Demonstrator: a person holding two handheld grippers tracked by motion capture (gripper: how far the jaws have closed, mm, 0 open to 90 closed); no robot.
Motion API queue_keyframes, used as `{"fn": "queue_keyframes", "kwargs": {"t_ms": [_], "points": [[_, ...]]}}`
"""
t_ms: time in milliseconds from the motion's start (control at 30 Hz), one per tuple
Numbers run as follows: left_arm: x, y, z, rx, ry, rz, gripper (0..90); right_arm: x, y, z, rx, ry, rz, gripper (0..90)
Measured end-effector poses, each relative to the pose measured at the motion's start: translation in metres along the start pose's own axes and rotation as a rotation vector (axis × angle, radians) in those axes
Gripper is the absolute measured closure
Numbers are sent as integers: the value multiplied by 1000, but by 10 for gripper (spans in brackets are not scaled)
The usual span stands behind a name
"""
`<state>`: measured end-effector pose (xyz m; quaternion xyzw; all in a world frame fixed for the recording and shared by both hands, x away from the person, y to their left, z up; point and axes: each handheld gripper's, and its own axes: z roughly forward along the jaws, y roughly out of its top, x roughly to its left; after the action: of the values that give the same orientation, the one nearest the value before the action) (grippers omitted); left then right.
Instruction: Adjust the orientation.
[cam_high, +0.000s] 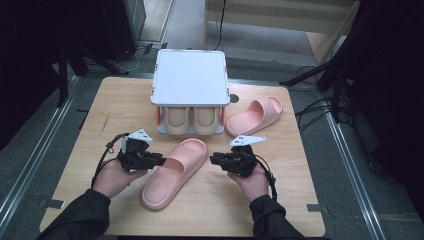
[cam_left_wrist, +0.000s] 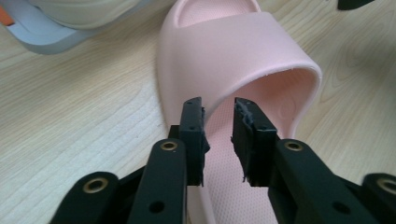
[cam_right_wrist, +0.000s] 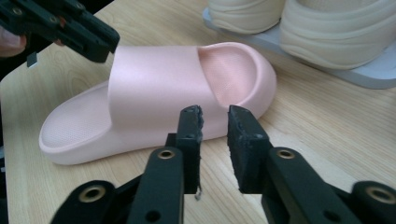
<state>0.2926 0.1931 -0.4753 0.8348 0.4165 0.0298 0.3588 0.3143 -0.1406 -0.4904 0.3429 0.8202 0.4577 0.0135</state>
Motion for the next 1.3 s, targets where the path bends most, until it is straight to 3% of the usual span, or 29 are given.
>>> {"fn": "queue_keyframes", "kwargs": {"t_ms": [133, 267, 533, 700, 1033, 1300], "points": [[7, -1, -5, -11, -1, -11, 814, 3, -1, 6, 6, -2, -7, 800], [15, -5, 5, 23, -2, -12, 826, 7, -3, 16, 36, 7, -2, 860], [23, -13, 21, 80, 1, -14, 831, 15, -6, 33, 79, 38, -17, 878], [21, -16, 21, 65, -11, -29, 834, 17, -6, 46, 107, 39, -41, 878], [9, -21, 19, 69, -17, -9, 828, 12, 0, 52, 105, 19, -25, 878], [6, -25, 18, 68, -21, -26, 812, 10, 8, 58, 111, 10, -31, 872]]}}
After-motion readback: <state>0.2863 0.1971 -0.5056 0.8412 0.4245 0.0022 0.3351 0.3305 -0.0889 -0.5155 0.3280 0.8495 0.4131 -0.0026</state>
